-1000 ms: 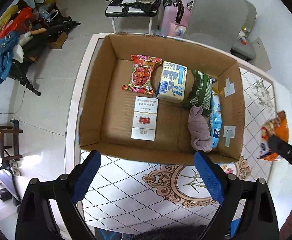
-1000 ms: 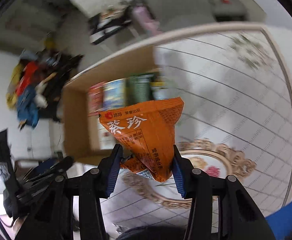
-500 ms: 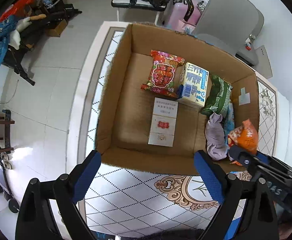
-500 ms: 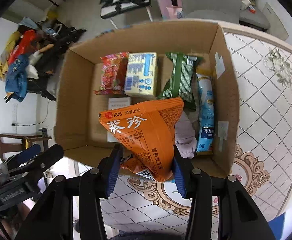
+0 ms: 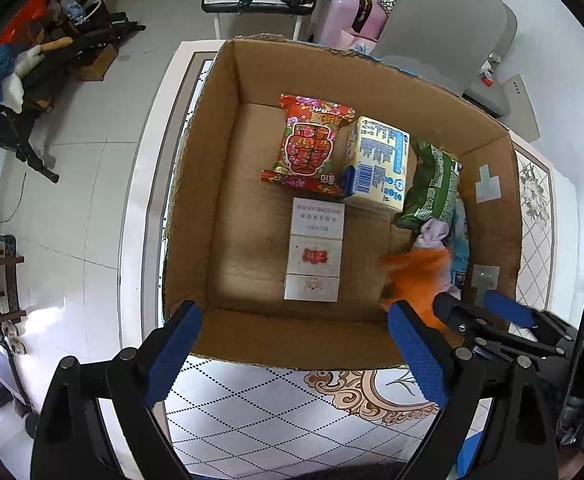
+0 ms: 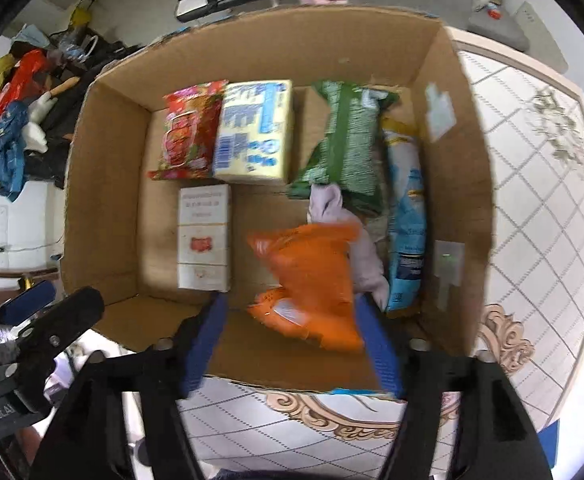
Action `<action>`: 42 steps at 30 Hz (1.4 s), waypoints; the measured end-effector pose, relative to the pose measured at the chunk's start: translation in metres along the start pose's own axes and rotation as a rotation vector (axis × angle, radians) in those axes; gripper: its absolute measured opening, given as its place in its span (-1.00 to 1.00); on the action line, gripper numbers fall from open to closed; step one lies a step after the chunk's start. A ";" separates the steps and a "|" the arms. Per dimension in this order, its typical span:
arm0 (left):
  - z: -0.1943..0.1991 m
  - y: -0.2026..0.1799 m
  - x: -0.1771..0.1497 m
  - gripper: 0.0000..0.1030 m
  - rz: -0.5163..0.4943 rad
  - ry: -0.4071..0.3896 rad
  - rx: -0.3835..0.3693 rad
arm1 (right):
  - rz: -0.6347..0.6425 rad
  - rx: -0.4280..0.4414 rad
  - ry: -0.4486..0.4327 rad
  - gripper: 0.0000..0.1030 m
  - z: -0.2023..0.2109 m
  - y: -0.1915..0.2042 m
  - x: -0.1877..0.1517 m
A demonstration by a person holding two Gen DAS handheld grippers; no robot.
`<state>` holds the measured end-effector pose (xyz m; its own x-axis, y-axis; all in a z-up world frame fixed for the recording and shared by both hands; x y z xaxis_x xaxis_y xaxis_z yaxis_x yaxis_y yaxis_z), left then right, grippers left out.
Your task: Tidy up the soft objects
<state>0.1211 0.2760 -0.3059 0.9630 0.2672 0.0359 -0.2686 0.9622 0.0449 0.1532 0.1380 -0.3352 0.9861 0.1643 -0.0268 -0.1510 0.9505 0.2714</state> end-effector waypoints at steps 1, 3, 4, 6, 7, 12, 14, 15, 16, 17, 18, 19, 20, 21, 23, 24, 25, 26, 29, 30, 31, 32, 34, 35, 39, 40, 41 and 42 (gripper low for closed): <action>0.002 -0.001 -0.001 0.85 -0.006 -0.007 0.005 | -0.001 -0.014 -0.013 0.71 0.005 -0.003 0.000; 0.008 -0.004 -0.002 0.85 -0.018 -0.024 0.015 | -0.012 -0.049 -0.044 0.72 0.015 -0.014 0.001; 0.011 -0.006 -0.003 0.85 -0.021 -0.029 0.018 | -0.020 -0.062 -0.053 0.73 0.021 -0.020 0.001; 0.017 -0.010 -0.006 0.85 -0.029 -0.042 0.017 | -0.031 -0.064 -0.071 0.79 0.032 -0.027 -0.001; 0.021 -0.012 -0.007 0.85 -0.035 -0.050 0.020 | -0.033 -0.071 -0.084 0.81 0.039 -0.031 -0.001; 0.045 -0.025 -0.013 0.85 -0.064 -0.093 0.021 | -0.027 -0.076 -0.155 0.82 0.078 -0.038 -0.006; 0.059 -0.029 -0.015 0.85 -0.066 -0.116 0.015 | -0.025 -0.078 -0.182 0.82 0.094 -0.037 -0.010; 0.068 -0.031 -0.017 0.85 -0.067 -0.130 0.012 | -0.024 -0.072 -0.202 0.82 0.104 -0.037 -0.012; 0.078 -0.033 -0.020 0.85 -0.069 -0.147 0.004 | -0.021 -0.069 -0.213 0.82 0.112 -0.035 -0.016; 0.086 -0.036 -0.021 0.85 -0.072 -0.161 0.000 | -0.017 -0.067 -0.224 0.82 0.121 -0.034 -0.019; 0.096 -0.038 -0.024 0.85 -0.079 -0.177 0.001 | -0.017 -0.064 -0.237 0.82 0.130 -0.033 -0.023; 0.108 -0.040 -0.027 0.85 -0.084 -0.198 0.005 | -0.015 -0.061 -0.249 0.82 0.141 -0.032 -0.027; 0.121 -0.042 -0.030 0.85 -0.089 -0.226 0.006 | -0.010 -0.055 -0.261 0.82 0.151 -0.030 -0.032; 0.133 -0.043 -0.034 0.85 -0.094 -0.249 0.008 | -0.007 -0.045 -0.274 0.82 0.161 -0.028 -0.037; 0.152 -0.045 -0.039 0.85 -0.095 -0.288 0.010 | 0.011 -0.035 -0.308 0.82 0.185 -0.022 -0.049; 0.163 -0.046 -0.043 0.85 -0.095 -0.309 0.011 | 0.019 -0.035 -0.321 0.82 0.195 -0.020 -0.054; 0.174 -0.046 -0.047 0.85 -0.095 -0.326 0.016 | 0.029 -0.034 -0.339 0.82 0.207 -0.017 -0.061; 0.182 -0.046 -0.050 0.85 -0.094 -0.338 0.015 | 0.040 -0.034 -0.356 0.82 0.218 -0.014 -0.067; 0.207 -0.045 -0.062 0.85 -0.091 -0.380 0.017 | 0.057 -0.037 -0.397 0.82 0.247 -0.008 -0.086; 0.215 -0.045 -0.066 0.85 -0.088 -0.392 0.014 | 0.060 -0.035 -0.406 0.82 0.254 -0.006 -0.091; 0.222 -0.044 -0.070 0.85 -0.086 -0.403 0.013 | 0.062 -0.034 -0.413 0.82 0.262 -0.005 -0.097; 0.227 -0.044 -0.074 0.85 -0.082 -0.411 0.014 | 0.059 -0.040 -0.418 0.82 0.268 -0.006 -0.103; 0.239 -0.042 -0.083 0.85 -0.070 -0.430 0.005 | 0.065 -0.040 -0.432 0.82 0.283 -0.006 -0.114; 0.244 -0.041 -0.087 0.85 -0.067 -0.440 0.006 | 0.069 -0.044 -0.442 0.82 0.290 -0.005 -0.119; 0.261 -0.037 -0.103 0.85 -0.059 -0.479 0.047 | 0.071 -0.050 -0.485 0.82 0.322 -0.004 -0.136; 0.264 -0.035 -0.107 0.85 -0.055 -0.482 0.054 | 0.073 -0.047 -0.498 0.82 0.330 -0.003 -0.139; 0.266 -0.034 -0.110 0.85 -0.054 -0.481 0.052 | 0.078 -0.049 -0.508 0.82 0.338 0.000 -0.143; 0.268 -0.034 -0.112 0.85 -0.052 -0.477 0.050 | 0.082 -0.051 -0.516 0.82 0.345 0.002 -0.146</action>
<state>0.0162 0.1996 -0.0443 0.8609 0.1531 0.4853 -0.2321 0.9668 0.1068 0.0328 0.0246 0.0010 0.8752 0.0999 0.4734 -0.2196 0.9539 0.2048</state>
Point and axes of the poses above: each gripper's, at about its wrist camera, not at the fingertips, and z roughly against the way its jaws point, y to its left, x to its top, the point moved 8 cm from there along -z, roughly the way its jaws point, and after that the axes turned 9 degrees about x, right-handed, at the moved point
